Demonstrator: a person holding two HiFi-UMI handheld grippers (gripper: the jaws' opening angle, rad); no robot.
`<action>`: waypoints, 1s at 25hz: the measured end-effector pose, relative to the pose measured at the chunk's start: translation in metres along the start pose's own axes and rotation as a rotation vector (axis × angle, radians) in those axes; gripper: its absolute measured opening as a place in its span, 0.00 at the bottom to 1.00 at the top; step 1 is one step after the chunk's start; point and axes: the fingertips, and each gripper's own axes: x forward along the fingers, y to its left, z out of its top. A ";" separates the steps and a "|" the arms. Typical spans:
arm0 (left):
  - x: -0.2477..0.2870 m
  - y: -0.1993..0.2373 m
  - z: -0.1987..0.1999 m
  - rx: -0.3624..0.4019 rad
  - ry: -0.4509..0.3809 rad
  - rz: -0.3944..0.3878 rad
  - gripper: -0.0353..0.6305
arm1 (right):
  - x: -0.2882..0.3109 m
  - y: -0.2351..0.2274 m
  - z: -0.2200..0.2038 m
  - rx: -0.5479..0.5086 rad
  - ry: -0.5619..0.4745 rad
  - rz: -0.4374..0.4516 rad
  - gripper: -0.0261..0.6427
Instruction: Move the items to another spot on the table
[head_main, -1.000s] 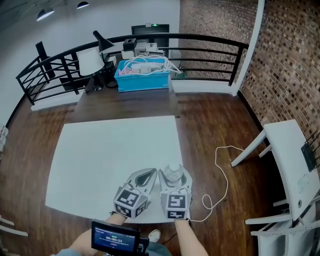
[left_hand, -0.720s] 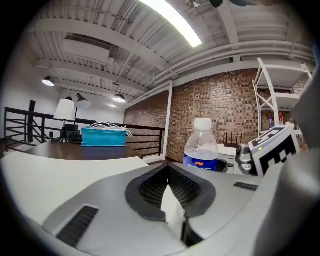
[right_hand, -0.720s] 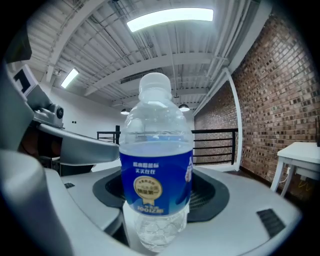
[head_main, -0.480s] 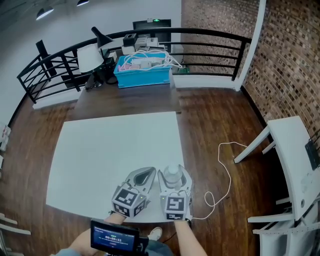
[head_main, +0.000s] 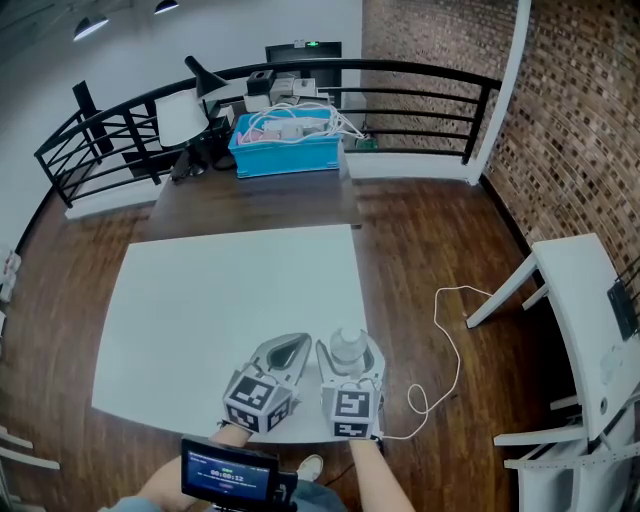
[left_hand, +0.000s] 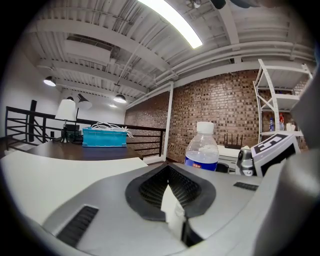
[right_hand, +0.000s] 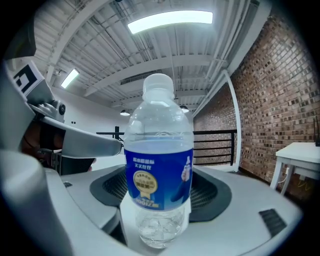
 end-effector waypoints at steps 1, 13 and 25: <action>0.000 -0.001 -0.001 0.000 0.001 -0.003 0.06 | -0.001 0.000 0.000 0.001 0.002 0.001 0.56; -0.007 -0.004 -0.001 0.005 -0.005 -0.017 0.06 | -0.002 -0.003 0.000 0.014 0.014 -0.009 0.60; -0.021 -0.011 0.010 0.018 -0.018 -0.031 0.06 | -0.022 -0.008 0.010 0.006 0.003 -0.065 0.60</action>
